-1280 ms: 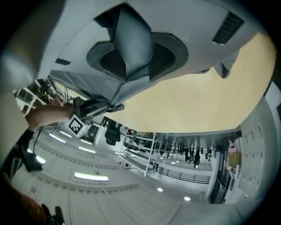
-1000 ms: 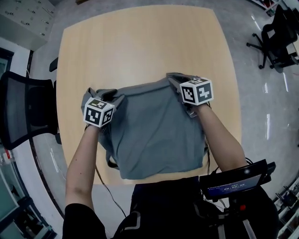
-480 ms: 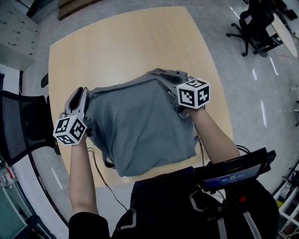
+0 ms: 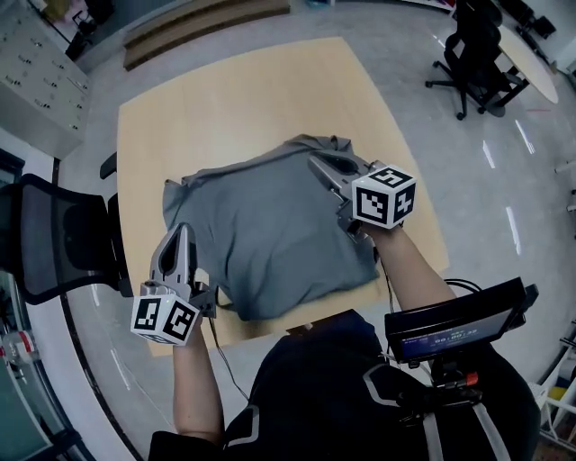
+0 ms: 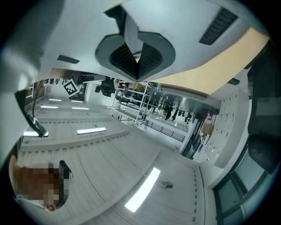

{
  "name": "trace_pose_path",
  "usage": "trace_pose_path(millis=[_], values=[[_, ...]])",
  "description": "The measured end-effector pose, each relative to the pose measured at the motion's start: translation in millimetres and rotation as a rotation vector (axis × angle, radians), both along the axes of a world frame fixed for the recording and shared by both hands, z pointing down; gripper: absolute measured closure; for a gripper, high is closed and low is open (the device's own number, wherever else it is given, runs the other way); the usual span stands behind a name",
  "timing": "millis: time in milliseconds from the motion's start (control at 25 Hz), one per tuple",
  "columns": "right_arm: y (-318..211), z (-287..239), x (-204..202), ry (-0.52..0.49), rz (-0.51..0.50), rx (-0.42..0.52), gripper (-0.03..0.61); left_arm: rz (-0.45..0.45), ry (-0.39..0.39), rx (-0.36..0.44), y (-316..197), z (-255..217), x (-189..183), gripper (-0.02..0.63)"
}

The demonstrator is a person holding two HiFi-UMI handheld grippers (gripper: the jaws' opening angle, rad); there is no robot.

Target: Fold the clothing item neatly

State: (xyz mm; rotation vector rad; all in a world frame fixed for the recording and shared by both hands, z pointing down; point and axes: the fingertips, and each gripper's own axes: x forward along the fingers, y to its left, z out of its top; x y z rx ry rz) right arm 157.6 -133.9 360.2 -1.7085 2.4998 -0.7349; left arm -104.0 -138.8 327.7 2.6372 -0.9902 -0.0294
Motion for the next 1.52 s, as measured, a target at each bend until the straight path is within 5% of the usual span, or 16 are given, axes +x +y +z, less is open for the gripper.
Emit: trace_pose_path(millis=[440,680,880,1200,1520], values=[[108,-81,-46,0.059,-0.02,0.108,0.56,0.1,0.064,0.062,88,-55,-14,0.614],[176,-104,-50,0.054,-0.065,0.16,0.56,0.123,0.037,0.068,151,-63,9,0.614],[236,-105,-42,0.039,-0.125,0.188,0.563,0.137,0.124,0.092,219,-83,35,0.614],[309,-95,-31,0.02,-0.138,0.17,0.568,0.064,0.096,0.053,297,-88,50,0.614],[349,-100,-66,0.027,-0.083,0.2,0.568,0.083,0.007,0.102,352,-84,16,0.614]])
